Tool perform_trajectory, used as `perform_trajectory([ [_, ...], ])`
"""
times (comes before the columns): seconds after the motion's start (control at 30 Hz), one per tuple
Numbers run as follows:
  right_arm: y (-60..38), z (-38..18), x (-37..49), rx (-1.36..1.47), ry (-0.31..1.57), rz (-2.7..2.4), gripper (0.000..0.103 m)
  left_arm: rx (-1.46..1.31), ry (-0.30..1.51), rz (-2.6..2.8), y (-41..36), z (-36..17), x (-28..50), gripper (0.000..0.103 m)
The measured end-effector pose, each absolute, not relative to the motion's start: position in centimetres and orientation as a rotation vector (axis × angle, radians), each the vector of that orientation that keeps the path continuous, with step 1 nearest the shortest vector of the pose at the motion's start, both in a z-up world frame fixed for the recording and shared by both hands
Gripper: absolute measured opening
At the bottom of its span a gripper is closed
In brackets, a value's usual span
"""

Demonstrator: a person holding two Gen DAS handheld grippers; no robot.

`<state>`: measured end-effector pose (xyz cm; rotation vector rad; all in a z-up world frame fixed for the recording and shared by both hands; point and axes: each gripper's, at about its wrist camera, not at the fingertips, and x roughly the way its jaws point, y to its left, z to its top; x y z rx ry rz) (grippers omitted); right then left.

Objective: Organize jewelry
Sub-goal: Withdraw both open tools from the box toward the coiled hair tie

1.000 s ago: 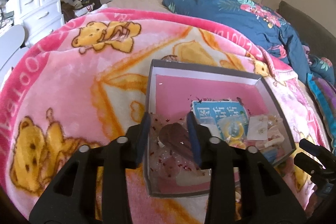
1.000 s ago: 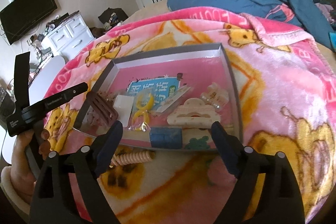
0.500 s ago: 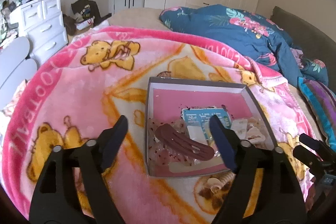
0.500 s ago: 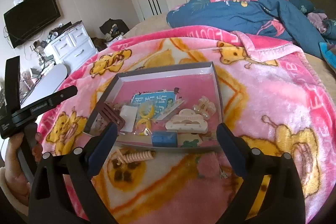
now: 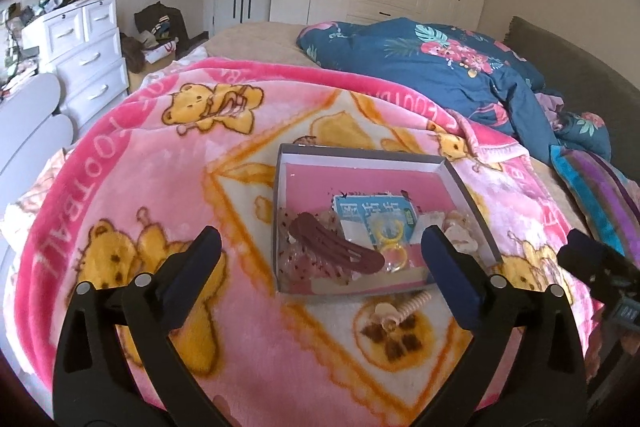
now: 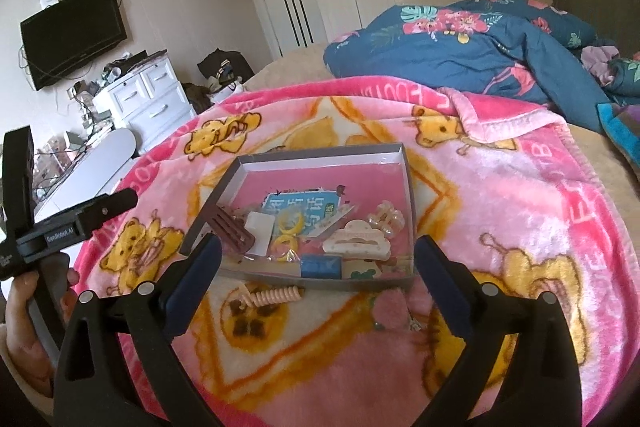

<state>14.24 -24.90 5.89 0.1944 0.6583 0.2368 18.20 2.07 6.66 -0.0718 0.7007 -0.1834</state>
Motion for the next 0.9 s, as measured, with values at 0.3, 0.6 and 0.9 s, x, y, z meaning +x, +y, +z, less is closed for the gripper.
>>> perform_trajectory([
  [0.3,-25.5,6.5,12.3,0.182,0.642,0.241,0.096,-0.048,0.694,-0.191,1.6,6.5,15.6,0.094],
  [0.6,-25.9,5.9,10.3,0.154,0.646,0.246,0.096,-0.002,0.696,-0.209,0.4,5.8,13.3,0.094],
  [0.9,-26.1,4.0,9.4,0.143,0.677,0.232,0.096,0.018,0.724,-0.229,-0.6,4.3,12.3,0.094],
])
